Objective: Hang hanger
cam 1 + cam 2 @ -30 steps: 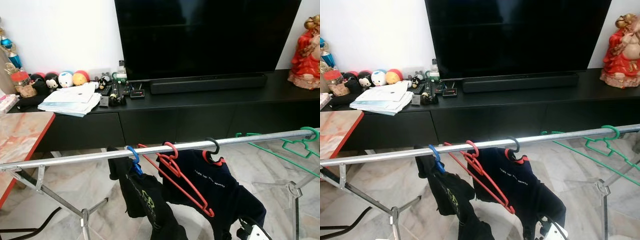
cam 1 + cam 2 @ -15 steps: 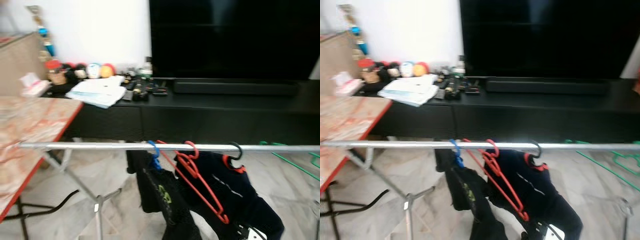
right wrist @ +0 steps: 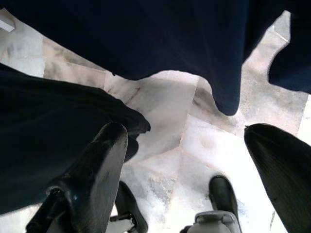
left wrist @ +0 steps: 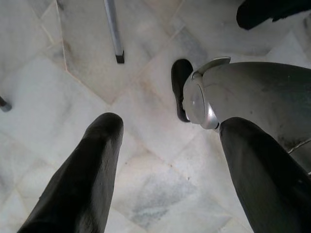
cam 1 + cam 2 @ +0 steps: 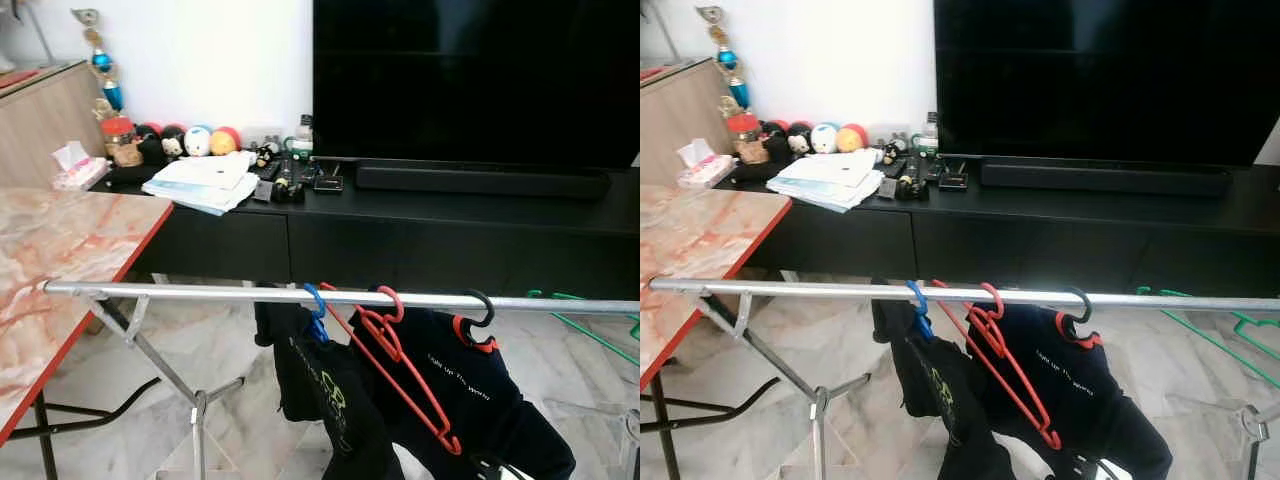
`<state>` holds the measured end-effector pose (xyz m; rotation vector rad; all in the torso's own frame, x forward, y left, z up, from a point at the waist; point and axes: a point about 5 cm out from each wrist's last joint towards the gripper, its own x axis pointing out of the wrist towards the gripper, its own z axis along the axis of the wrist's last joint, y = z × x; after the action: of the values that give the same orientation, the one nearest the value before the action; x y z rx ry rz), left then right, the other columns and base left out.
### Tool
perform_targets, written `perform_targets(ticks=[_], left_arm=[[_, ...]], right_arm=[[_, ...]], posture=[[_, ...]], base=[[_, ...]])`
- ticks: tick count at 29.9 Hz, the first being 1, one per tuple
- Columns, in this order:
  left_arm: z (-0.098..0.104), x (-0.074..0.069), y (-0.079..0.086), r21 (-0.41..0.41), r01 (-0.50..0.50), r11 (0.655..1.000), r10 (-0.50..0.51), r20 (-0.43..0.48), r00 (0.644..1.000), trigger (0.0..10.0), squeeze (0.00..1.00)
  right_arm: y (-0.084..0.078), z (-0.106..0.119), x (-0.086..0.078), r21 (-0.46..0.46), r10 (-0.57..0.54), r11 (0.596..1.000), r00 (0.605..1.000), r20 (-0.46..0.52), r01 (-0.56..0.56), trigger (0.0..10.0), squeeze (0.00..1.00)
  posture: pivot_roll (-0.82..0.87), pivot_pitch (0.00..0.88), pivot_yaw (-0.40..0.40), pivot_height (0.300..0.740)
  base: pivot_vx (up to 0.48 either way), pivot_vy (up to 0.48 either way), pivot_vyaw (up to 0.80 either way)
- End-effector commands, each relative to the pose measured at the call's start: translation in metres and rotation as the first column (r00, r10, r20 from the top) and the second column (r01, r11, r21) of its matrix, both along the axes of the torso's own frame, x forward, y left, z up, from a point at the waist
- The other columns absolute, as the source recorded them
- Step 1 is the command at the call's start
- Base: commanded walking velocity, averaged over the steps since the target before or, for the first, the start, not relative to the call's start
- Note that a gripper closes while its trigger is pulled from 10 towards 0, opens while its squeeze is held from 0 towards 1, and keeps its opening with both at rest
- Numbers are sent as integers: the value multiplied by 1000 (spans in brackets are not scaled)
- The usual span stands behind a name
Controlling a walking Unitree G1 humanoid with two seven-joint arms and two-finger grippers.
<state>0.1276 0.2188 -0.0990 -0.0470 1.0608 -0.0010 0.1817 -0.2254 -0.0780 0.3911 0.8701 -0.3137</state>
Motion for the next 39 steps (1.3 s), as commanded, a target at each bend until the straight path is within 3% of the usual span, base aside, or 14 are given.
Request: perform_targets(ticks=[1,18,29,30,32,39], left_arm=[[-1,-7,5,18,14,1000,-14,-27,1000,10000,0],[-1,-11,11,25,0,1000,1,-21,1000,10000,0],[-2,-15,10,22,4,1000,-3,-29,1000,10000,0],[-2,-15,10,21,1,1000,0,-28,1000,10000,0],[-2,-15,10,18,-6,1000,7,-26,1000,10000,0],[-1,-13,10,36,17,999,-16,-14,1000,10000,0]], right_arm=[[7,-1,0,17,-1,1000,1000,-6,1,10000,0],[10,-1,3,18,16,1000,1000,6,-17,10000,0],[6,3,5,-1,5,1000,996,87,-5,10000,0],[11,5,4,-7,21,1000,987,160,-20,10000,0],[13,5,1,-10,25,1000,980,200,-24,10000,0],[17,0,-7,-1,20,1000,985,173,-20,10000,0]], posture=[[-32,0,61,740],[4,0,61,740],[-41,0,65,740],[-49,0,66,740],[-52,0,68,740],[-42,0,62,740]], base=[[0,412,0],[0,82,0],[0,0,0],[0,0,0],[0,0,0],[0,0,0]])
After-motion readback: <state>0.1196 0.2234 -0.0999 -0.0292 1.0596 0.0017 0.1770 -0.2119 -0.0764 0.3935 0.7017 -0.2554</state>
